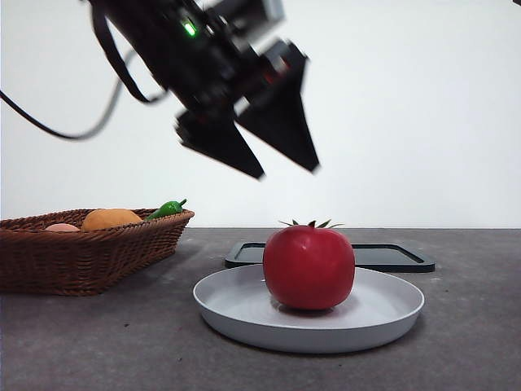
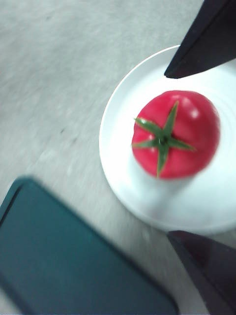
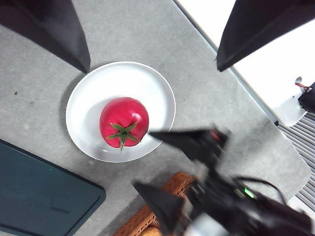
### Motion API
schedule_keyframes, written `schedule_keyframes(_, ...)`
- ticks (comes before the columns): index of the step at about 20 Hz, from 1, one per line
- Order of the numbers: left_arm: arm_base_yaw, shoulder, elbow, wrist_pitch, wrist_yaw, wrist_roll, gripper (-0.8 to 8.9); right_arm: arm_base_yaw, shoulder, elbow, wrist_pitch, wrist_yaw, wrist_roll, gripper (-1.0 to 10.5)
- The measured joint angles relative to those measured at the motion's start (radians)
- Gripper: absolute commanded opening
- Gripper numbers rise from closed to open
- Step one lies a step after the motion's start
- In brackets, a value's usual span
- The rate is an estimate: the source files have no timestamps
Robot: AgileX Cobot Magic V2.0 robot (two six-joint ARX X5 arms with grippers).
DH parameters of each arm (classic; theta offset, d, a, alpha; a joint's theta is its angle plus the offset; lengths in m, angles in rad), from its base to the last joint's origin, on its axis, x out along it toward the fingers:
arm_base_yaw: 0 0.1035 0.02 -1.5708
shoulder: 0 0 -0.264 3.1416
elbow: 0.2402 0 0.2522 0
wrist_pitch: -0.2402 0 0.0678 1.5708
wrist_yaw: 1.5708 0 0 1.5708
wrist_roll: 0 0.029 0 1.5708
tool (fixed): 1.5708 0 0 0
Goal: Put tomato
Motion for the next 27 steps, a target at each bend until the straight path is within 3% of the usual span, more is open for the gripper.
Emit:
schedule_keyframes(9, 0.23, -0.374, 0.0, -0.143, 0.012, -0.118, 4.96, 0.0, 0.0, 0.0, 0.0, 0.0, 0.0, 4.1)
schedule_keyframes(16, 0.478, -0.552, 0.0, -0.465, 0.264, -0.116, 4.96, 0.0, 0.0, 0.0, 0.015, 0.004, 0.0, 4.1)
schedule_keyframes(23, 0.485, -0.648, 0.0, -0.784, 0.463, -0.069, 4.96, 0.0, 0.0, 0.0, 0.015, 0.005, 0.0, 4.1)
schedule_keyframes(27, 0.467, -0.669, 0.0, -0.819, 0.475, -0.055, 4.96, 0.0, 0.003, 0.0, 0.015, 0.004, 0.0, 4.1)
